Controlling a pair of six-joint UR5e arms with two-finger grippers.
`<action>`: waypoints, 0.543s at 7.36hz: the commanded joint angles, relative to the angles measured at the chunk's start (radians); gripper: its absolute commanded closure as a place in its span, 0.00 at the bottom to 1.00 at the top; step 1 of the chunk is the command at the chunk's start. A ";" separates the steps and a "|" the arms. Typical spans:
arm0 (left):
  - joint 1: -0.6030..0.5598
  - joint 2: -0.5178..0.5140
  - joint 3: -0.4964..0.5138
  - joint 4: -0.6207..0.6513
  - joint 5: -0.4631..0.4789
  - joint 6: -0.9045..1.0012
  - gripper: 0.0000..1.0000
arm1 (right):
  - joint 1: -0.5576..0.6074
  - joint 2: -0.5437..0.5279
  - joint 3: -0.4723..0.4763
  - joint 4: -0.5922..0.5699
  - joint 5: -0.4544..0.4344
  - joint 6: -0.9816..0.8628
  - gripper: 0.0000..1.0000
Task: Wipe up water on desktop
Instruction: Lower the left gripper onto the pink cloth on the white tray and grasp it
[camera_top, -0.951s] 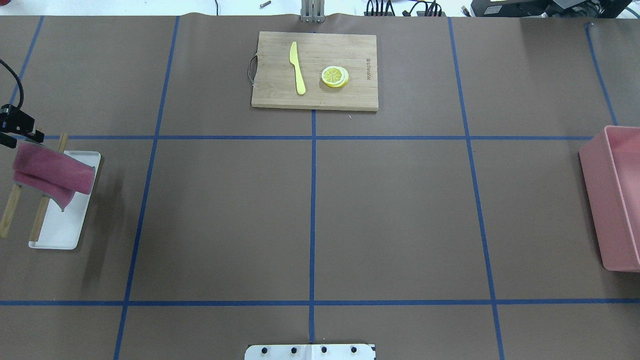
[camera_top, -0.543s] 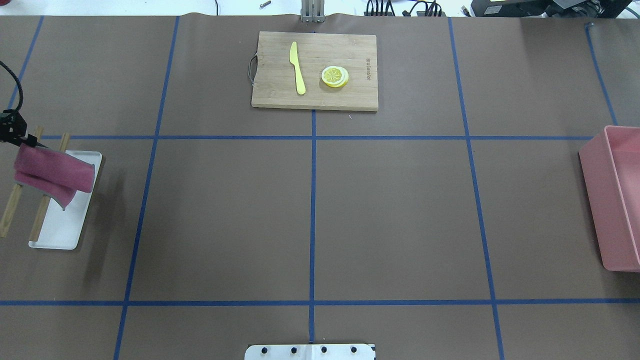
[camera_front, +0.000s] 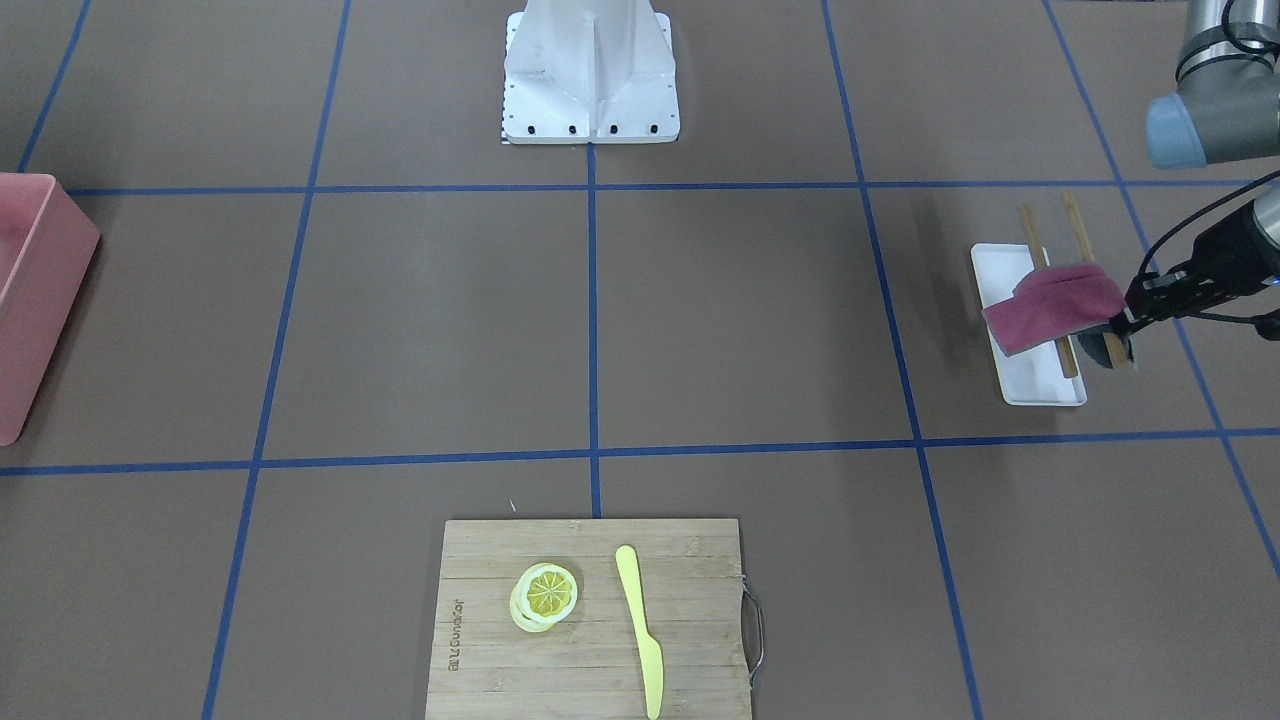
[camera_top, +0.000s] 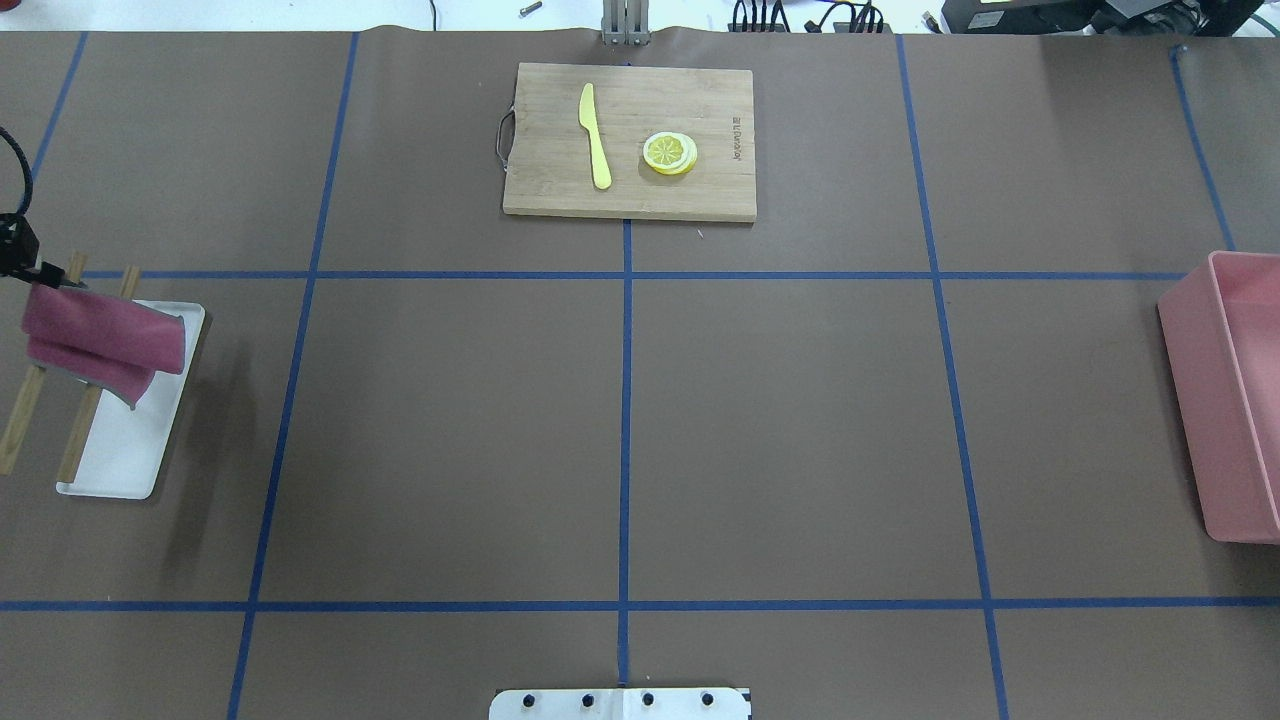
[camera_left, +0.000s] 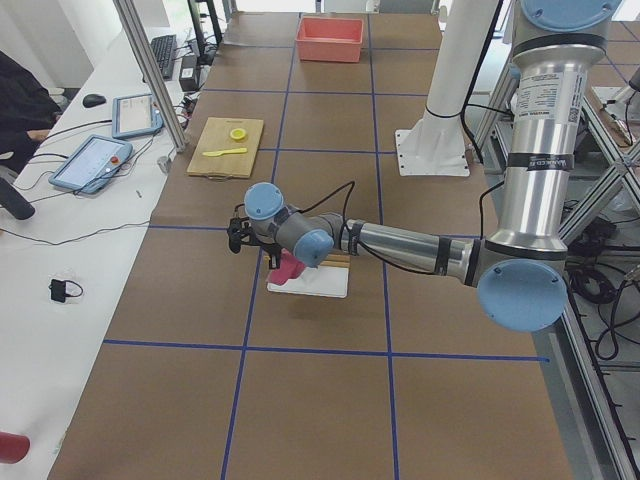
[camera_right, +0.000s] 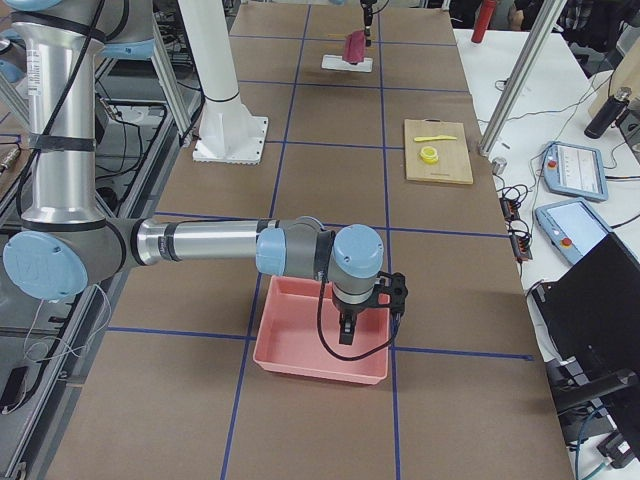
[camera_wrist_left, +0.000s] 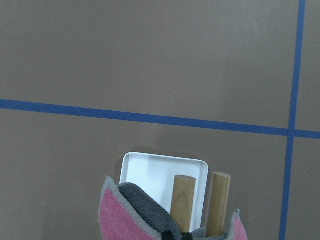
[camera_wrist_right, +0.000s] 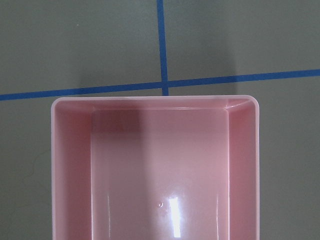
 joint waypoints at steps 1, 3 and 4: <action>-0.089 -0.003 -0.011 0.011 -0.052 0.033 1.00 | 0.000 -0.001 0.006 0.001 -0.009 -0.002 0.00; -0.161 -0.006 -0.034 0.090 -0.118 0.065 1.00 | 0.000 0.005 0.008 0.001 -0.001 0.000 0.00; -0.166 -0.033 -0.063 0.189 -0.130 0.058 1.00 | 0.000 0.010 0.006 0.004 0.028 -0.003 0.00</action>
